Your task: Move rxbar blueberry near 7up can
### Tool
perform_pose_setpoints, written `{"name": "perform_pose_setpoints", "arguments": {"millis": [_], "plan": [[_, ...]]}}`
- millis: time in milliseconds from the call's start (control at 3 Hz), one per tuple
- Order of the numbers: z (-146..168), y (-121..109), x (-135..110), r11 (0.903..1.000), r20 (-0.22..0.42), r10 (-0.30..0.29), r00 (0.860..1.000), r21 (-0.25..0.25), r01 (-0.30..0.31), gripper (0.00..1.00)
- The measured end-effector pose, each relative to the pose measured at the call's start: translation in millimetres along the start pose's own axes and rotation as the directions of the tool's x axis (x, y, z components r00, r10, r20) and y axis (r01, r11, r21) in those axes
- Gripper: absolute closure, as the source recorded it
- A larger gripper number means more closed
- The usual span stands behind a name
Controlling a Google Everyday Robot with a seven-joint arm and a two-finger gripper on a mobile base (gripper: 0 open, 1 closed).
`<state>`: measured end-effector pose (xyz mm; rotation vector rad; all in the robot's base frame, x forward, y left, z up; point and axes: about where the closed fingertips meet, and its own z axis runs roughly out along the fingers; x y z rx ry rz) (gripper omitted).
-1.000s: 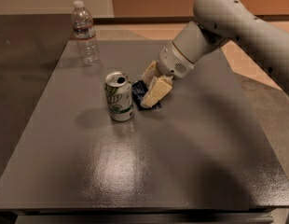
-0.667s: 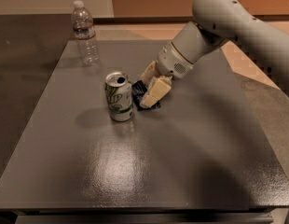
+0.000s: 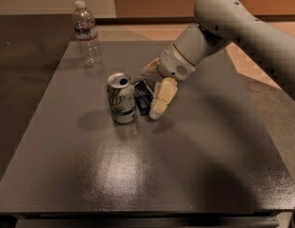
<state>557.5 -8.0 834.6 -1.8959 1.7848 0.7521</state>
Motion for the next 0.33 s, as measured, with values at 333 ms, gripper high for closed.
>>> {"name": "perform_pose_setpoints", "arguments": {"millis": [333], "plan": [[0.1, 0.0, 0.0, 1.0000, 0.000, 0.000, 1.000, 0.000, 0.000, 0.00]]}}
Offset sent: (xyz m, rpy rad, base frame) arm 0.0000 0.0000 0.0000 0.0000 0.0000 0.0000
